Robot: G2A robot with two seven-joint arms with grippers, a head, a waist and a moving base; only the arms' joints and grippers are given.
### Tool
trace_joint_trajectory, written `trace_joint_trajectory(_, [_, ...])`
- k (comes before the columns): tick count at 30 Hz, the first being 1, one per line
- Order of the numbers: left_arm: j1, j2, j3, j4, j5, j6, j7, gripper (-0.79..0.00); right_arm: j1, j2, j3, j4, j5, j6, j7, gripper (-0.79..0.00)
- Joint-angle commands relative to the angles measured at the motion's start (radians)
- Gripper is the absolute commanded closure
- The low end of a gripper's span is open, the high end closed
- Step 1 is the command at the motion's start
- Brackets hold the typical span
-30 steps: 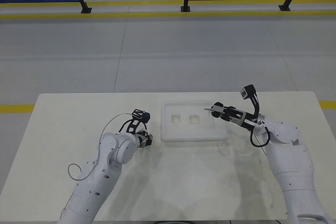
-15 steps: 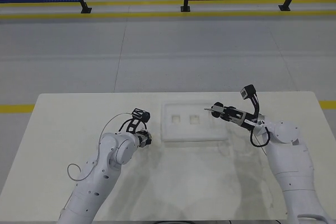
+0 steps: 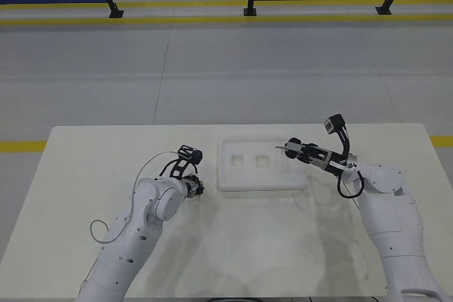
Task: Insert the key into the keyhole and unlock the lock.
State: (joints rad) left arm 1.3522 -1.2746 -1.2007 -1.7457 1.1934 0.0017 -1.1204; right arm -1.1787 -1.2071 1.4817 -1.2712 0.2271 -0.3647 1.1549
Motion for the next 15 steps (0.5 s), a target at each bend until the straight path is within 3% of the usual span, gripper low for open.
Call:
trace_joint_trajectory(1, [0.003,0.002,-0.002,-0.003,0.005,-0.004,-0.004,-0.117,0.0,0.0,0.0,0.0,0.0,0.0,0.0,0.0])
trace_joint_trajectory(6, [0.008,0.005,-0.006,-0.015,0.009,-0.007,-0.011,-0.197,0.0,0.0,0.0,0.0,0.0,0.0,0.0,0.0])
trace_joint_trajectory(11, [0.009,0.007,-0.005,-0.018,0.013,-0.012,-0.013,-0.182,0.0,0.0,0.0,0.0,0.0,0.0,0.0,0.0])
trace_joint_trajectory(15, [0.007,0.008,-0.002,-0.014,0.013,-0.013,-0.016,-0.095,0.0,0.0,0.0,0.0,0.0,0.0,0.0,0.0])
